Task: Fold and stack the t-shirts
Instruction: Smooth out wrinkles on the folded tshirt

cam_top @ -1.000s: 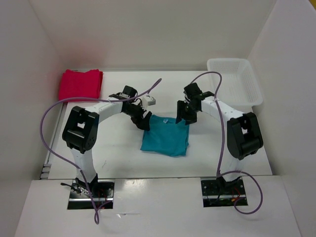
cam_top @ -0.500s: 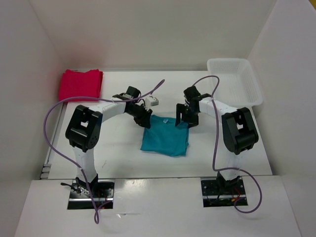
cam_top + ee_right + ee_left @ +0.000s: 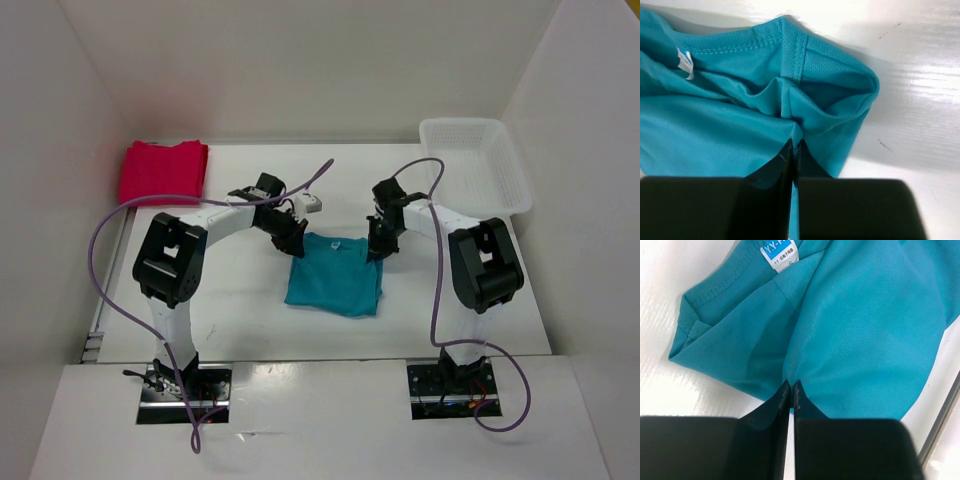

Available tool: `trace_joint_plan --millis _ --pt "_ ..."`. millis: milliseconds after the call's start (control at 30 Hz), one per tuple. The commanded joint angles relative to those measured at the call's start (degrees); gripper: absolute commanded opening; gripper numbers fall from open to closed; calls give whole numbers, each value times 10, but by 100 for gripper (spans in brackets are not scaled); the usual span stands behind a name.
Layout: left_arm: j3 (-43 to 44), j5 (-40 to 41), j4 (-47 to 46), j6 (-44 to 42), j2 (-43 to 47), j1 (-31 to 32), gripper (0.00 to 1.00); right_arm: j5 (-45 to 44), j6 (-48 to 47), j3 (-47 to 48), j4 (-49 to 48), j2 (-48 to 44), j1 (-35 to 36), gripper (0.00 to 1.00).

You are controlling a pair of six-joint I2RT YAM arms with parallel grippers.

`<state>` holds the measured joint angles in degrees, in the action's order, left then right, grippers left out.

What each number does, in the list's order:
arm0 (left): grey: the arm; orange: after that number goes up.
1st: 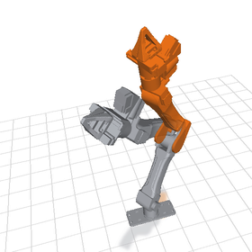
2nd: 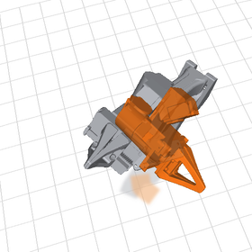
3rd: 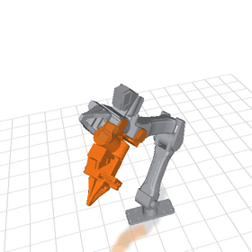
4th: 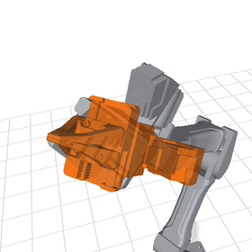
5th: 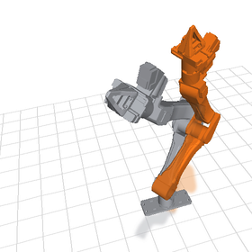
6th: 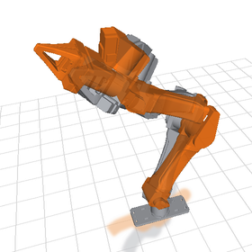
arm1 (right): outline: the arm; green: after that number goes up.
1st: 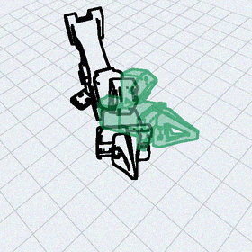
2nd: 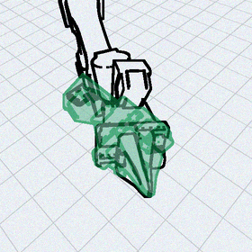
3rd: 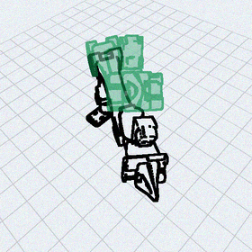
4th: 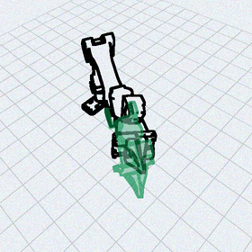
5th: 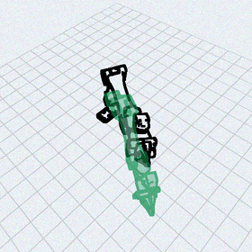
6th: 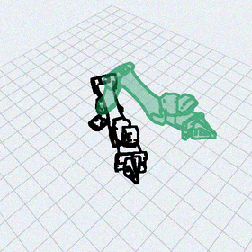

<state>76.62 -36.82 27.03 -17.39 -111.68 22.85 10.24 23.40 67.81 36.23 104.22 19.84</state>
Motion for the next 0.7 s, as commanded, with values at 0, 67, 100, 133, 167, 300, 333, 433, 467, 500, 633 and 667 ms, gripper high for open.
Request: trace_joint_plan --millis 0,67,100,133,167,300,333,433,467,500,633,667 --pt "27 -19 4 18 25 2 5 -2 11 2 18 -42 -4 0" --pt "33 -12 10 18 31 2 3 -2 11 2 27 -66 -4 0" --pt "40 -12 16 25 37 2 2 -2 11 7 35 -74 -9 0" --pt "49 -12 23 31 37 2 2 -2 11 7 35 -82 -9 0" --pt "56 -12 34 31 44 2 1 3 11 14 43 -96 -9 0" --pt "106 -5 57 37 56 2 0 15 17 35 49 -122 -17 0" --pt "114 1 57 45 56 -3 0 21 17 36 49 -128 -17 0" --pt "132 1 62 51 56 -9 0 39 22 36 41 -128 -35 0" --pt "132 6 62 51 56 -9 0 39 22 36 41 -120 -44 0" --pt "132 6 62 51 50 -9 0 47 22 36 34 -112 -44 0" --pt "137 13 50 51 45 -9 0 52 22 48 15 -98 -60 0" --pt "137 21 43 56 37 -9 0 52 22 48 8 -92 -69 0"
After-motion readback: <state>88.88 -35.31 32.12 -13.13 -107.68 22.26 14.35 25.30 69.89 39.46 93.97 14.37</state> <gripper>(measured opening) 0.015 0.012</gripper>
